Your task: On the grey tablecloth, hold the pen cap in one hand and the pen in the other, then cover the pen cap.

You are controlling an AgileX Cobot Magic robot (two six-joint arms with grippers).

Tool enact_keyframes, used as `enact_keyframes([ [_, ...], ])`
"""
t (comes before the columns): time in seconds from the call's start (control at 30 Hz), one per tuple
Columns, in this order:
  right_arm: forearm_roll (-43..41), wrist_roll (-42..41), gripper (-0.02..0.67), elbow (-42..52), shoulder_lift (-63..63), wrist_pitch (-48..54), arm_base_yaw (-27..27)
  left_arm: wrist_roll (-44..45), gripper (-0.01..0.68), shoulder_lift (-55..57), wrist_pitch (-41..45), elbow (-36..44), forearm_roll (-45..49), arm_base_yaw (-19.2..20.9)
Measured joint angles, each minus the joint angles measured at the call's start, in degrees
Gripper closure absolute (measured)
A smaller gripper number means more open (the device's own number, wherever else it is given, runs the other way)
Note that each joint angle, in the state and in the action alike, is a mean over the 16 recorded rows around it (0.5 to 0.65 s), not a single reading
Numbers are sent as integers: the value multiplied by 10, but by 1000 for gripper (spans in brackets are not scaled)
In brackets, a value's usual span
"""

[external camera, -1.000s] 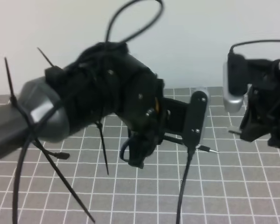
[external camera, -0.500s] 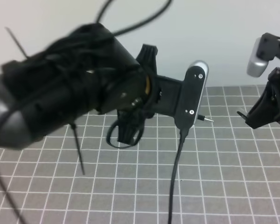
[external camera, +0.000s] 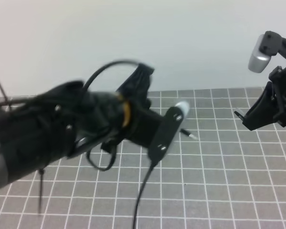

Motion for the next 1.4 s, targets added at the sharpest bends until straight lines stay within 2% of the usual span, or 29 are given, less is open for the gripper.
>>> enact_keyframes([
  [0.2,-14,6,653,0,11,0,26,-27,631,-7,-123,64,27,48],
  [0.43,-32,11,653,0,28,0,60,-58,631,-8,-218,88,45,83],
  [1.0,-32,18,653,0,39,0,74,-66,631,-13,-360,159,129,87],
  [1.4,-12,17,653,0,39,0,74,-63,631,-6,-372,163,130,87],
])
